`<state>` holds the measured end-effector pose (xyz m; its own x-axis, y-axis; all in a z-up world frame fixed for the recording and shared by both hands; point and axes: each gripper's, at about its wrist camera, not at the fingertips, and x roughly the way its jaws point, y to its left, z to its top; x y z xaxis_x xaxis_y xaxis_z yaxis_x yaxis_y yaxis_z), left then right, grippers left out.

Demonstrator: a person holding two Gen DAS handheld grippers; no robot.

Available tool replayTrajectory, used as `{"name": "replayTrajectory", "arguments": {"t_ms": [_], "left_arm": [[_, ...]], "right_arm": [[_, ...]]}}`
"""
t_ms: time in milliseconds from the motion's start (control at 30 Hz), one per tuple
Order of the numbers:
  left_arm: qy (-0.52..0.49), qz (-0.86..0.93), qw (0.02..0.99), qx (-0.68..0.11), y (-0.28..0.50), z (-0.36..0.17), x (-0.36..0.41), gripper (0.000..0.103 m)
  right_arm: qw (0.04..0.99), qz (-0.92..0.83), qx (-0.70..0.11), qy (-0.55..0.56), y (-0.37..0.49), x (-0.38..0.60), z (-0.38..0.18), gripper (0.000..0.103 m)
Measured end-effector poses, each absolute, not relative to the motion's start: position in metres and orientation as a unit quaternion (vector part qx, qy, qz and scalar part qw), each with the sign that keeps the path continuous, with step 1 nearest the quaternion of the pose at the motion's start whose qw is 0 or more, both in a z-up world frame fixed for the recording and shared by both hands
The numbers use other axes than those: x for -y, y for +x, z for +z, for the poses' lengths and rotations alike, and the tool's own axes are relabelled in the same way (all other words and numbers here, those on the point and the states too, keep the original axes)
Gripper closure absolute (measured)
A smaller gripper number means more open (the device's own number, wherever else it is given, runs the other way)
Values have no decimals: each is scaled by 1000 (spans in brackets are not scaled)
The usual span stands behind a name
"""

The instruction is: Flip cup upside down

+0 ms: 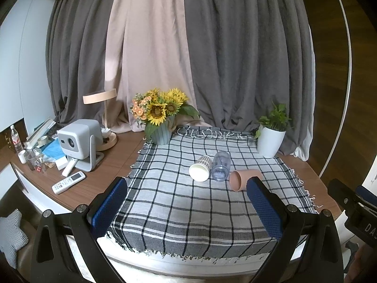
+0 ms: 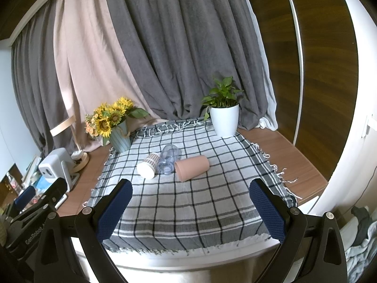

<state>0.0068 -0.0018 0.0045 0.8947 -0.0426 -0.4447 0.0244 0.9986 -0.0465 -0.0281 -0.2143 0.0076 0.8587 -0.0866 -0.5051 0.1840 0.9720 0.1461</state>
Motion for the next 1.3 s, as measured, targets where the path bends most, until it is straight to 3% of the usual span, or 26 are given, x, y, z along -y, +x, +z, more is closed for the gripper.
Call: {"name": "replayTrajectory", "arguments": {"t_ms": [1300], "left_arm": [[-19,-10,972,-232,9,5,2,0]], "right_arm": [[959,-65,-259,98,-21,219,9,3]]}}
